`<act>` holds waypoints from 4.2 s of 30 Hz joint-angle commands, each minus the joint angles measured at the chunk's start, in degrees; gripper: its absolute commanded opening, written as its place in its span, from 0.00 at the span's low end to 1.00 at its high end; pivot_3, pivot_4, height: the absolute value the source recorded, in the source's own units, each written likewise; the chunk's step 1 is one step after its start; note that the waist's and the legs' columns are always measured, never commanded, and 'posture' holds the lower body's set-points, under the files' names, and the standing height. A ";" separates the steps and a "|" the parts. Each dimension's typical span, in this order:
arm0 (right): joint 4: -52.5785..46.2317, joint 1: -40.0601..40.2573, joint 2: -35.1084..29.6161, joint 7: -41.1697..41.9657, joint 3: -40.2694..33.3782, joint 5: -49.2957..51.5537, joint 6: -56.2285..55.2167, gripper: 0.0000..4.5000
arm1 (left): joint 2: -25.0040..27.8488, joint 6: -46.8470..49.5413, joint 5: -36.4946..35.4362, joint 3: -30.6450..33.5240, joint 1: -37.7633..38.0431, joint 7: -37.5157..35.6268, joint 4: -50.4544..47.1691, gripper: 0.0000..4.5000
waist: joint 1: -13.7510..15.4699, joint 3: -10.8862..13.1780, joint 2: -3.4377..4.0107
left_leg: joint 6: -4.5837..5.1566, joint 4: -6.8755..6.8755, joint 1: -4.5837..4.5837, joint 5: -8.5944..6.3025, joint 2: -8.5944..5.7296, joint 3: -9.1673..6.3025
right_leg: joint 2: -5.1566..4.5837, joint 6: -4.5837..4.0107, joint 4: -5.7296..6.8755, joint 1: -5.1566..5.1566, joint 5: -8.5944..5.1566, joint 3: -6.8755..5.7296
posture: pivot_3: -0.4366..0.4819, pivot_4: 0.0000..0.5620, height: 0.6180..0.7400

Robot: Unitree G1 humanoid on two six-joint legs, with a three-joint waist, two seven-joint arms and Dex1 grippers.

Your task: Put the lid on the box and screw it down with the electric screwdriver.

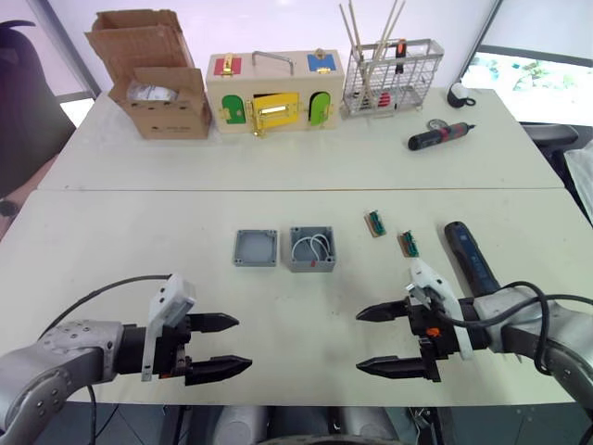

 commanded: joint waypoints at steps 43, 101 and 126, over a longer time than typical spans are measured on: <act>2.31 -15.45 2.43 -12.87 -14.31 20.43 11.27 0.99 | -1.20 -5.22 16.51 -17.82 -49.49 -13.83 22.74 1.00 | -0.05 0.09 -0.19 | -0.04 0.18 -0.15 0.03 -0.06 -0.03 | 0.05 0.02 0.22 -0.14 0.04 -0.08 | 0.48 0.27 1.00; -6.81 -3.77 1.85 -26.04 -14.27 22.49 11.24 1.00 | -24.79 -44.22 55.42 -47.25 -63.28 -38.98 41.25 0.01 | 0.08 0.15 -0.29 | 0.15 1.09 -1.04 -0.06 -0.06 -0.11 | 0.19 0.08 0.81 -0.82 0.03 -0.11 | 0.48 0.27 1.00; -3.51 -9.83 -0.03 -25.20 -15.93 28.36 10.89 1.00 | -19.66 -16.08 42.73 -20.85 -65.14 -19.77 36.83 0.86 | -0.42 0.15 -0.30 | 0.18 1.11 -1.03 -0.08 -0.04 -0.12 | 0.22 0.08 0.89 -0.87 0.03 -0.13 | 0.48 0.27 1.00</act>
